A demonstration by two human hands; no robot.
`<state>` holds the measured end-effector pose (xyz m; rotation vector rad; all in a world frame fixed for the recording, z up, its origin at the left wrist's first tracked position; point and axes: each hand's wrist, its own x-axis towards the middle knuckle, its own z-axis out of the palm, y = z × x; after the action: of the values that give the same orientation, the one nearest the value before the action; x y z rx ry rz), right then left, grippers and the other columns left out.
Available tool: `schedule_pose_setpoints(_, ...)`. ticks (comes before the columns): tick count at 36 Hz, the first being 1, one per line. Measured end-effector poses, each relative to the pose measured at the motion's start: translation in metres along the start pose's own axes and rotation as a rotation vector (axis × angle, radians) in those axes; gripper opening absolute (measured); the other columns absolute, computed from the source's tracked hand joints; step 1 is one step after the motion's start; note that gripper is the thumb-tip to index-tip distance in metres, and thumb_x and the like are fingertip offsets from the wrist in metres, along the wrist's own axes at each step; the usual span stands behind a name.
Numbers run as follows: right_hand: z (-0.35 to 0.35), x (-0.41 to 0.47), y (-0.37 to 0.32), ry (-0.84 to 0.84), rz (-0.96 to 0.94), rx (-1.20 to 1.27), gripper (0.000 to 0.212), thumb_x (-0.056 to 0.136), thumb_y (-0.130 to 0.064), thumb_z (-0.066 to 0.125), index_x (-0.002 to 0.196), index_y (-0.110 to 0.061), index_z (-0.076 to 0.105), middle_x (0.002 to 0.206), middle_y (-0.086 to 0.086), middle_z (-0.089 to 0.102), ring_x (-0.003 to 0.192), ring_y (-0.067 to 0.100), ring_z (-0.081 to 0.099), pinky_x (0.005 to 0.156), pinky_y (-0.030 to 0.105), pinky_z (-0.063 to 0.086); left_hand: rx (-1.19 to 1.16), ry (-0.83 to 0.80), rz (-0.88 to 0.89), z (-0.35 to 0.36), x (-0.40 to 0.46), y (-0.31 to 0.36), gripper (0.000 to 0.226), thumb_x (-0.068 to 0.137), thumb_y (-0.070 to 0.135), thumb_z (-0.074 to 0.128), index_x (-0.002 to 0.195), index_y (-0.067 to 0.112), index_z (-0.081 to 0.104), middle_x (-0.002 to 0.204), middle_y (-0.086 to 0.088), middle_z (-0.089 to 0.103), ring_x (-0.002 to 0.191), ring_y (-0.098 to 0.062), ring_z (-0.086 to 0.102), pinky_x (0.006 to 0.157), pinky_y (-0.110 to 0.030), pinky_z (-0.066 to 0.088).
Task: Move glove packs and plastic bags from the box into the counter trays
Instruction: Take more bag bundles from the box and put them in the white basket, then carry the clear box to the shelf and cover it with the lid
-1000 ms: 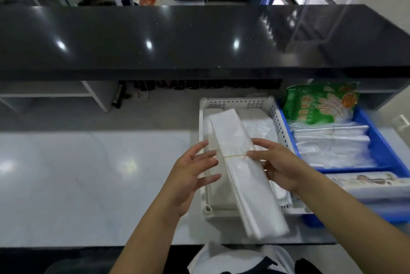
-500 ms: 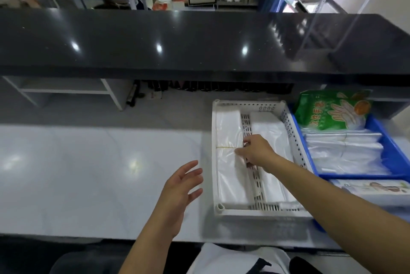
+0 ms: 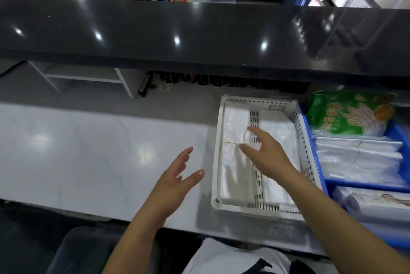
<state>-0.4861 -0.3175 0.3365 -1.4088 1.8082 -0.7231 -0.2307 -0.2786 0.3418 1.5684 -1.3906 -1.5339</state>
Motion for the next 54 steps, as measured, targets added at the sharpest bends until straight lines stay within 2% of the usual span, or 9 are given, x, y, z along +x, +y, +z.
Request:
schedule_pose_setpoints(4, 0.010, -0.043, -0.016, -0.056, -0.199, -0.161, 0.060, 0.091, -0.052, 0.055, 0.146, -0.041, 0.034, 0.160, -0.015, 0.023, 0.148, 0.007, 0.014, 0.119, 0.036, 0.020, 0.242, 0.114, 0.070, -0.008, -0.018, -0.010, 0.071, 0.073, 0.077, 0.057, 0.133, 0.076, 0.019, 0.139, 0.052, 0.016, 0.133, 0.006, 0.025, 0.105, -0.030, 0.030)
schedule_pose_setpoints(10, 0.060, -0.093, -0.025, -0.329, -0.481, -0.306, 0.065, 0.092, -0.063, 0.041, 0.150, -0.042, 0.023, 0.163, -0.015, 0.001, 0.148, 0.005, -0.014, 0.122, 0.040, -0.001, 0.344, 0.306, -0.001, -0.009, -0.058, -0.040, 0.076, 0.076, 0.073, 0.054, 0.141, 0.067, 0.014, 0.158, 0.032, 0.001, 0.146, 0.006, 0.000, 0.116, -0.032, 0.018)
schedule_pose_setpoints(22, 0.166, -0.142, -0.026, -0.894, -0.785, -0.206, 0.065, 0.090, -0.061, 0.043, 0.148, -0.033, 0.035, 0.162, -0.007, 0.019, 0.149, 0.011, 0.010, 0.121, 0.037, 0.017, 0.077, 0.766, -0.431, -0.013, -0.209, -0.134, 0.062, 0.082, 0.048, 0.066, 0.137, 0.047, 0.036, 0.155, 0.011, 0.033, 0.141, -0.008, 0.032, 0.112, -0.030, 0.035)
schedule_pose_setpoints(24, 0.180, -0.147, -0.026, -0.985, -0.779, -0.286, 0.066, 0.091, -0.060, 0.047, 0.150, -0.033, 0.032, 0.163, -0.005, 0.017, 0.149, 0.011, 0.010, 0.121, 0.035, 0.016, 0.037, 0.855, -0.496, -0.015, -0.233, -0.147, 0.058, 0.088, 0.037, 0.068, 0.134, 0.050, 0.036, 0.152, 0.011, 0.035, 0.131, -0.006, 0.036, 0.098, -0.014, 0.038)
schedule_pose_setpoints(32, 0.226, -0.168, -0.031, -1.162, -0.730, -0.560, 0.070, 0.092, -0.057, 0.052, 0.152, -0.032, 0.027, 0.163, -0.001, 0.016, 0.149, 0.016, 0.013, 0.121, 0.034, 0.016, -0.170, 0.989, -0.658, -0.036, -0.301, -0.233, 0.071, 0.089, 0.035, 0.069, 0.148, 0.039, 0.030, 0.153, 0.009, 0.033, 0.137, -0.013, 0.035, 0.112, -0.035, 0.032)
schedule_pose_setpoints(38, 0.267, -0.181, -0.035, -1.132, -0.586, -0.653, 0.069, 0.090, -0.050, 0.060, 0.149, -0.023, 0.036, 0.159, 0.002, 0.029, 0.147, 0.017, 0.023, 0.118, 0.032, 0.024, -0.417, 1.093, -0.749, -0.065, -0.329, -0.317, 0.067, 0.086, 0.023, 0.072, 0.143, 0.032, 0.038, 0.137, 0.001, 0.048, 0.106, -0.013, 0.047, 0.082, -0.028, 0.042)
schedule_pose_setpoints(44, 0.335, -0.168, -0.027, -0.970, -0.399, -0.697, 0.066, 0.086, -0.032, 0.071, 0.143, -0.011, 0.046, 0.146, 0.009, 0.047, 0.130, 0.024, 0.048, 0.107, 0.033, 0.040, -0.447, 1.153, -0.931, -0.085, -0.356, -0.406, 0.081, 0.082, 0.021, 0.073, 0.151, 0.020, 0.031, 0.150, -0.015, 0.040, 0.131, -0.034, 0.043, 0.102, -0.044, 0.042)
schedule_pose_setpoints(47, 0.369, -0.157, -0.017, -0.880, -0.185, -0.603, 0.060, 0.084, -0.022, 0.075, 0.136, -0.004, 0.051, 0.131, 0.011, 0.057, 0.108, 0.016, 0.055, 0.087, 0.013, 0.041, -0.389, 1.121, -0.965, -0.092, -0.358, -0.435, 0.090, 0.079, 0.021, 0.077, 0.153, 0.016, 0.026, 0.154, -0.018, 0.032, 0.138, -0.036, 0.034, 0.111, -0.051, 0.035)
schedule_pose_setpoints(54, 0.425, -0.117, -0.001, -0.771, 0.088, -0.621, 0.063, 0.084, -0.028, 0.074, 0.135, 0.000, 0.051, 0.131, 0.022, 0.059, 0.116, 0.039, 0.057, 0.087, 0.033, 0.045, -0.870, 1.203, -1.011, -0.096, -0.351, -0.472, 0.106, 0.078, 0.016, 0.081, 0.156, 0.020, 0.009, 0.156, -0.019, 0.027, 0.137, -0.038, 0.036, 0.108, -0.049, 0.034)
